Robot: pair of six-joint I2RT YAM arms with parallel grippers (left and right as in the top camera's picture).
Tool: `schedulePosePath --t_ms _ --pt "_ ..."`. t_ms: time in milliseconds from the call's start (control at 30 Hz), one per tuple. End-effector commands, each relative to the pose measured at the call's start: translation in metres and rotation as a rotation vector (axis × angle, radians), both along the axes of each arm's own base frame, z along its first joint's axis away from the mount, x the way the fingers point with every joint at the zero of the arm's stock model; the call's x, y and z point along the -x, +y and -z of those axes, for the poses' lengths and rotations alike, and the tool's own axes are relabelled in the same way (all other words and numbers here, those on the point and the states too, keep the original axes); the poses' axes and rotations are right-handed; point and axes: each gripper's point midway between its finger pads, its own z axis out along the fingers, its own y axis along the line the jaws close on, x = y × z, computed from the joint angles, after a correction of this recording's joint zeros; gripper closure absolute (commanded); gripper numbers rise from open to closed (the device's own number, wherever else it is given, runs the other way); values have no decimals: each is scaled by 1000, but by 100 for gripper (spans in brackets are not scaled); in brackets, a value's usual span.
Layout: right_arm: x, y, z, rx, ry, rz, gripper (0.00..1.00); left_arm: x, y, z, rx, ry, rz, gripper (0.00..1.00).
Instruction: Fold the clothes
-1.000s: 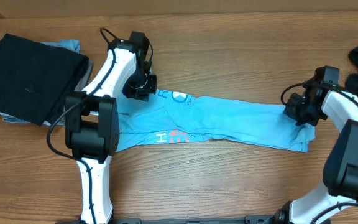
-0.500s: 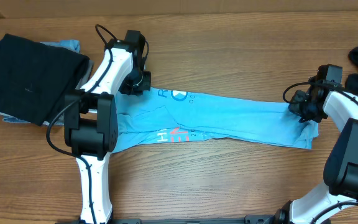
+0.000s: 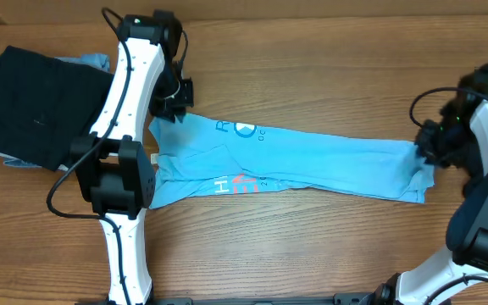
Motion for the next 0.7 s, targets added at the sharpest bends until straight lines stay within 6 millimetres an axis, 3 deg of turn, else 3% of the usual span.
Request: schedulePosePath --t_ms 0,267,400,533,667 --pt "18 3 13 -69 26 63 76 28 -5 24 37 126 6 83" --pt "24 18 52 -133 -22 72 80 65 -5 74 49 255 17 94" --pt "30 21 72 -126 -41 71 80 67 3 97 15 237 25 93" --pt "38 23 92 -109 -56 69 80 66 27 117 -120 200 60 93" --pt "38 11 96 -41 -54 67 80 53 42 120 -207 141 80 95"
